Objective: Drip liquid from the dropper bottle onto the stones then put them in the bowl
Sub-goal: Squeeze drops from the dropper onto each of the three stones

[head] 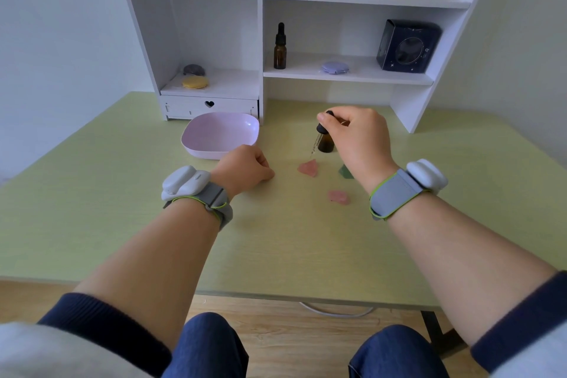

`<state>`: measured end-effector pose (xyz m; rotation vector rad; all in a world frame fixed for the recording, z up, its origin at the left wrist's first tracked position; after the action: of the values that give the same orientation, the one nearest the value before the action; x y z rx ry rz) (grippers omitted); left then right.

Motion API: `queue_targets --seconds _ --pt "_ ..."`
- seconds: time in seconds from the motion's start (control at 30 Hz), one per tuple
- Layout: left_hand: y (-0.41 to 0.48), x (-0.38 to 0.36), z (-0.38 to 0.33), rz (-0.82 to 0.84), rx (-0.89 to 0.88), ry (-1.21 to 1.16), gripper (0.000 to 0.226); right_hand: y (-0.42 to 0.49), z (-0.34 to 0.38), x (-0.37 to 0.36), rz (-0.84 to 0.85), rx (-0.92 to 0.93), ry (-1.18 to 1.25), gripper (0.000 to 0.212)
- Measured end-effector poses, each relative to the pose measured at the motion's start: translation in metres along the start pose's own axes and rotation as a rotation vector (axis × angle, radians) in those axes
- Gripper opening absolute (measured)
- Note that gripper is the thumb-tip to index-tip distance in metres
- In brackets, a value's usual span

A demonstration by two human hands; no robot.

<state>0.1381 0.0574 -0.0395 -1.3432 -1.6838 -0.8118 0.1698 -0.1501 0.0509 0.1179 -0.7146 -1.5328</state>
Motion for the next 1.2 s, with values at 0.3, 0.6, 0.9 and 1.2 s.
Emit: queue_targets --seconds 0.3,0.6,0.9,1.2 --pt "0.0006 -0.0003 0.0007 0.004 0.005 -0.006 0.01 0.0008 -0.001 -0.0001 0.0 0.012 -0.016 0.028" --pt "-0.0002 0.0003 -0.0006 0.004 0.0 0.001 0.013 0.0014 -0.0014 0.0028 -0.003 0.025 -0.032 0.028" --pt "-0.0007 0.0003 -0.0012 0.007 0.002 -0.005 0.011 0.0009 -0.0034 0.0034 -0.005 0.023 -0.052 0.027" --pt "-0.001 0.0008 -0.0014 -0.002 -0.002 0.0 0.012 0.0011 -0.0022 0.0036 -0.015 0.038 -0.056 0.027"
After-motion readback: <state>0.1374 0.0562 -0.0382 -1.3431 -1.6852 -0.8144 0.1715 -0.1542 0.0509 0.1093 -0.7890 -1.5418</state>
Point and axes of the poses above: each hand's wrist, its own y-axis towards the middle knuckle, its own x-axis out of the back of the hand, z = x × y, the point moved 9 cm from there along y, towards the middle knuckle, and after that the axes turned 13 degrees about y, right-handed, at the moved point
